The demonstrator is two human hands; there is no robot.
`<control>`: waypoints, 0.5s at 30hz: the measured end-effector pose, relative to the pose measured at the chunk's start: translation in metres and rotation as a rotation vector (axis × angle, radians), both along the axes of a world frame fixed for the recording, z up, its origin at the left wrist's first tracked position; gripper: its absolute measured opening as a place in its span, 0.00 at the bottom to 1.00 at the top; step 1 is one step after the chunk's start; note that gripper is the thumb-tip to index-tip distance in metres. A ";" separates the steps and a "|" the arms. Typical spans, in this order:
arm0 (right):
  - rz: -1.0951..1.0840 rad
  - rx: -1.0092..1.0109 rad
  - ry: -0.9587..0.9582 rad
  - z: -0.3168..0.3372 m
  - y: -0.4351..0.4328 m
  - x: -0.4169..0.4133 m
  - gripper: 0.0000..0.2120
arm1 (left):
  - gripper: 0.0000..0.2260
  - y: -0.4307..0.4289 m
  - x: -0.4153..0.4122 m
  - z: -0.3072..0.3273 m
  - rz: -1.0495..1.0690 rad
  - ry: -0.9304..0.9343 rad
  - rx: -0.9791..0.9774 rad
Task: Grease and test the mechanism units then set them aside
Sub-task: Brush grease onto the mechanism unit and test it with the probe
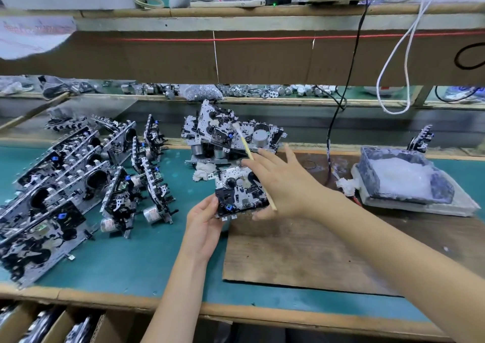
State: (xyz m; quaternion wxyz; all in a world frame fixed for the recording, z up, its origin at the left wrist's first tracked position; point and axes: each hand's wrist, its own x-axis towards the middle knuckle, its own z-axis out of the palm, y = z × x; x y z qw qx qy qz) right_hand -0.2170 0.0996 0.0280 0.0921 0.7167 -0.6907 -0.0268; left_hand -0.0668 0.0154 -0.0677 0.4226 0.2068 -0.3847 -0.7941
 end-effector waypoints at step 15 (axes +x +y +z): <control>0.303 -0.557 -0.528 0.018 0.023 0.006 0.13 | 0.11 0.000 0.001 0.001 0.085 -0.018 0.032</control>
